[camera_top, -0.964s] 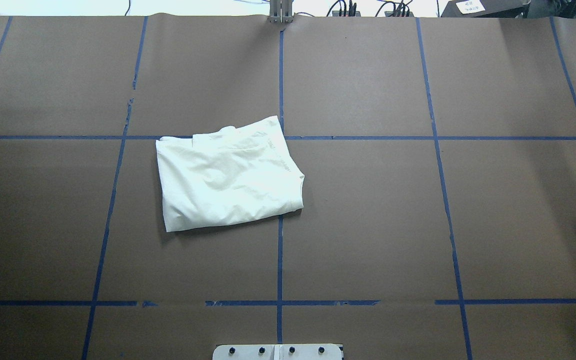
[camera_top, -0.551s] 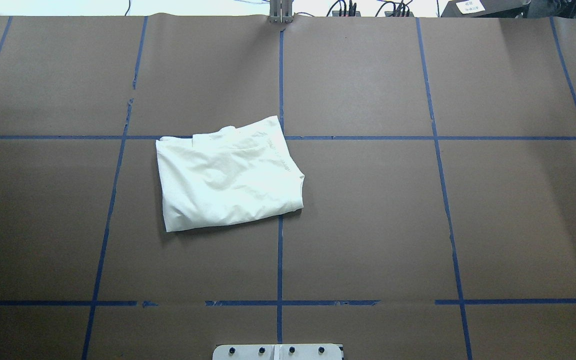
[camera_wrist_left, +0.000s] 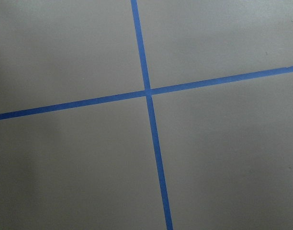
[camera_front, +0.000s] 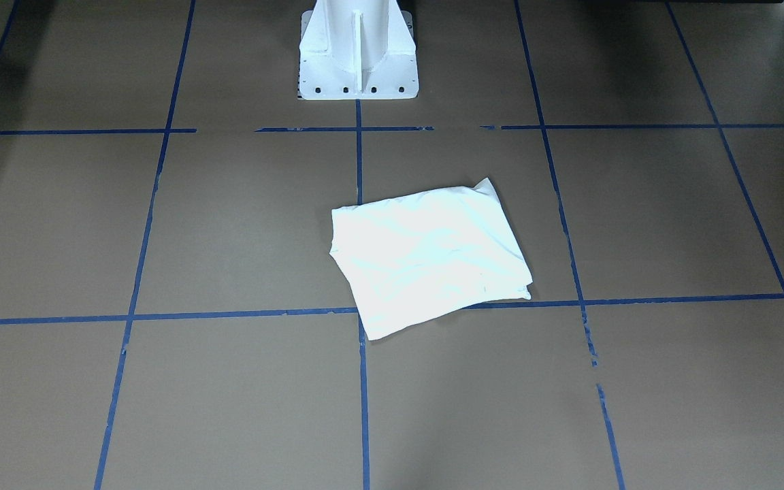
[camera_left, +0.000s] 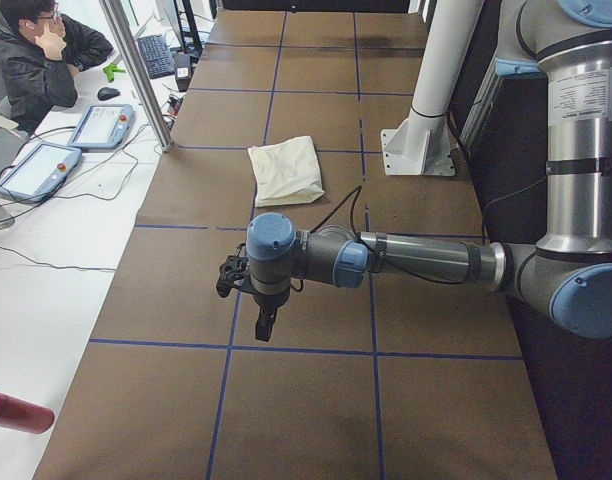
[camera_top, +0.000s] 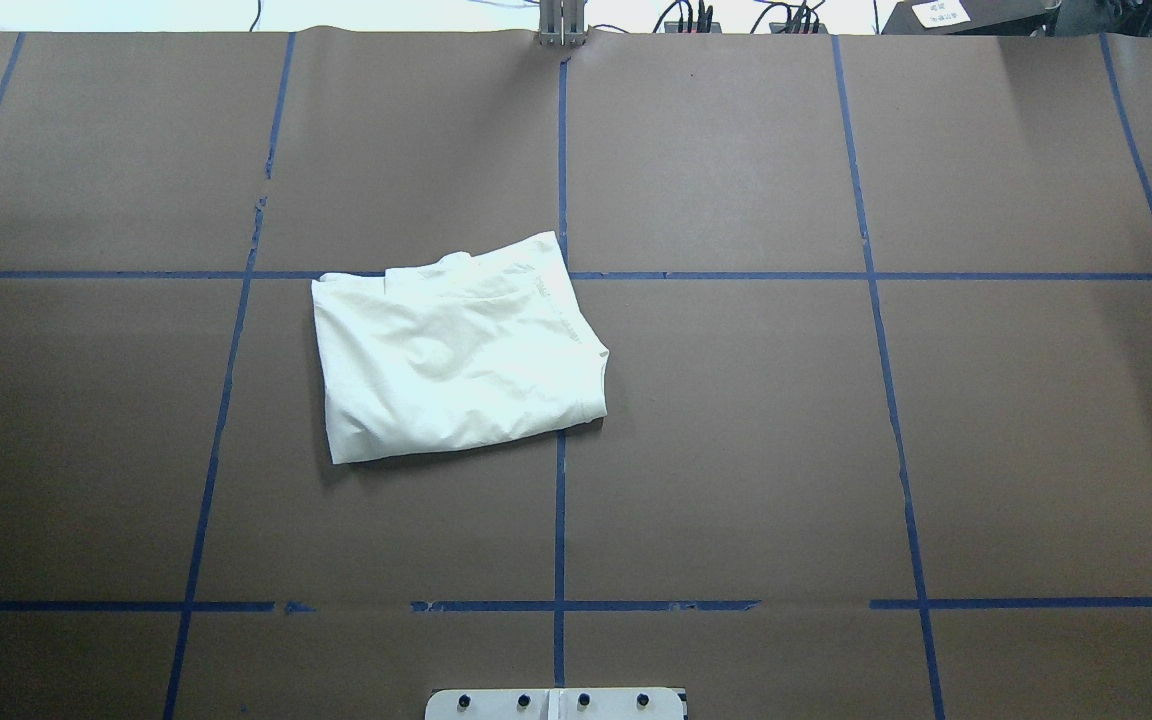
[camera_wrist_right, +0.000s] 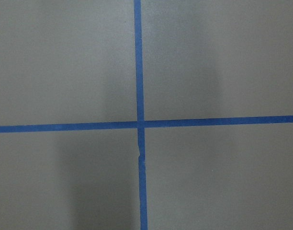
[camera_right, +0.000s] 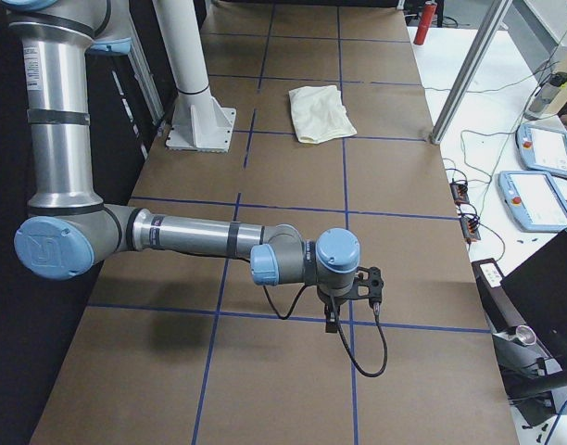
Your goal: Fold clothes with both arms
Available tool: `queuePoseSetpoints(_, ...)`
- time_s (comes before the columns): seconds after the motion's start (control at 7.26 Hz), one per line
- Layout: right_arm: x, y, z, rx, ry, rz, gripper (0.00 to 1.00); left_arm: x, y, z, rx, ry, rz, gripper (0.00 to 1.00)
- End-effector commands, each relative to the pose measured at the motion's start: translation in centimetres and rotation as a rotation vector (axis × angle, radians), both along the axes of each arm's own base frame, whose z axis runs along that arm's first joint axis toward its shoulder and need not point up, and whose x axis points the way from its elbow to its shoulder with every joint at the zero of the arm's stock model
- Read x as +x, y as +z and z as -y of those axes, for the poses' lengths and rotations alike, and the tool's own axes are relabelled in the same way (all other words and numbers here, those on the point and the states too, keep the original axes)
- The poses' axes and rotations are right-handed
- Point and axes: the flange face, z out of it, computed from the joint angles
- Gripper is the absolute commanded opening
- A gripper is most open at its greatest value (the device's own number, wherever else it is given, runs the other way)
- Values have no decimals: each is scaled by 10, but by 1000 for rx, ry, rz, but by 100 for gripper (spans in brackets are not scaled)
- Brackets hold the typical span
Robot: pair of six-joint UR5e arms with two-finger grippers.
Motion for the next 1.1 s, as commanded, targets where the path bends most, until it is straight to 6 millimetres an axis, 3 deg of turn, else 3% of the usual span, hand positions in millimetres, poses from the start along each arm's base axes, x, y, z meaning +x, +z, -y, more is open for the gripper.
queuePoseSetpoints(0.0,2,-31,-26,-60,-7,-4,100,0,0,0,1,-1,0,100)
queuePoseSetpoints(0.96,2,-26,-24,-53,-8,-4,100,0,0,1,0,-2,-2,100)
